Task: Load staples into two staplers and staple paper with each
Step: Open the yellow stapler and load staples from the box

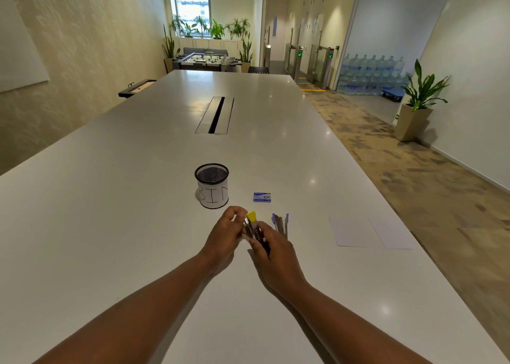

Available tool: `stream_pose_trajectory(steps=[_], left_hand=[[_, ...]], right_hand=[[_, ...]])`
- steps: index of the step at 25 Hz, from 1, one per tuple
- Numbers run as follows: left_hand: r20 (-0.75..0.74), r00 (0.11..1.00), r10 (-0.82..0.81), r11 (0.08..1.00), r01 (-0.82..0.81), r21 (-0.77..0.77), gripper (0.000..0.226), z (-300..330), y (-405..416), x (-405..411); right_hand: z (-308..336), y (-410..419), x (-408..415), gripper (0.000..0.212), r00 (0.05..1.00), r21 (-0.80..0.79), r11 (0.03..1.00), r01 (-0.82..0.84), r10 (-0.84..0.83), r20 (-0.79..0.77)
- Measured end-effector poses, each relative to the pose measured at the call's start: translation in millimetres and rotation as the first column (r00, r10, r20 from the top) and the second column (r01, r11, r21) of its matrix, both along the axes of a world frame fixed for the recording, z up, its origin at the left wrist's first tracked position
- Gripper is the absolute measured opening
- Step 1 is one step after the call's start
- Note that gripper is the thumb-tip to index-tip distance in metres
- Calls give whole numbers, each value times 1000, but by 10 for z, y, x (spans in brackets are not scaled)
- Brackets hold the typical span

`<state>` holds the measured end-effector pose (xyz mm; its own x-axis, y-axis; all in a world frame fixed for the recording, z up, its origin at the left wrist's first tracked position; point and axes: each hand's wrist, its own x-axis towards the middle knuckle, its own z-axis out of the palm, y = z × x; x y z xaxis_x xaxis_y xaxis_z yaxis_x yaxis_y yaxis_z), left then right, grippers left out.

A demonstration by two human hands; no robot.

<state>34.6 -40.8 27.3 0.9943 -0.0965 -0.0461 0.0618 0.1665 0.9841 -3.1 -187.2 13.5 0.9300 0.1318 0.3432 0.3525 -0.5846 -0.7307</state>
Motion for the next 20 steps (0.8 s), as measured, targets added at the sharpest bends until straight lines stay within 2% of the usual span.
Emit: stream_pose_trajectory(steps=[3,7,8,11,16,20], left_hand=[[18,1000,-20,1000,20,18,41,-32,14,6],[-22,1000,14,999,-13,42,35,-56,14,35],[-27,1000,14,999,-12,51,34,-71,20,46],[-26,1000,-5,999,6,38,35,-79,22,30],[40,999,6,998,-9,66,33,-77,6,-9],[26,1000,14,998,-16,67,34,-85,-8,10]], right_hand=[[16,-7,-13,35,1000,-26,999,-24,24,17],[5,3,-3,60,995,-51,998,28,-33,-96],[-3,10,4,60,993,-56,998,28,-34,-114],[5,31,42,30,992,-95,995,23,-35,-122],[43,66,99,43,986,-216,976,24,-58,-155],[41,71,54,41,994,-308,951,-13,-22,-110]])
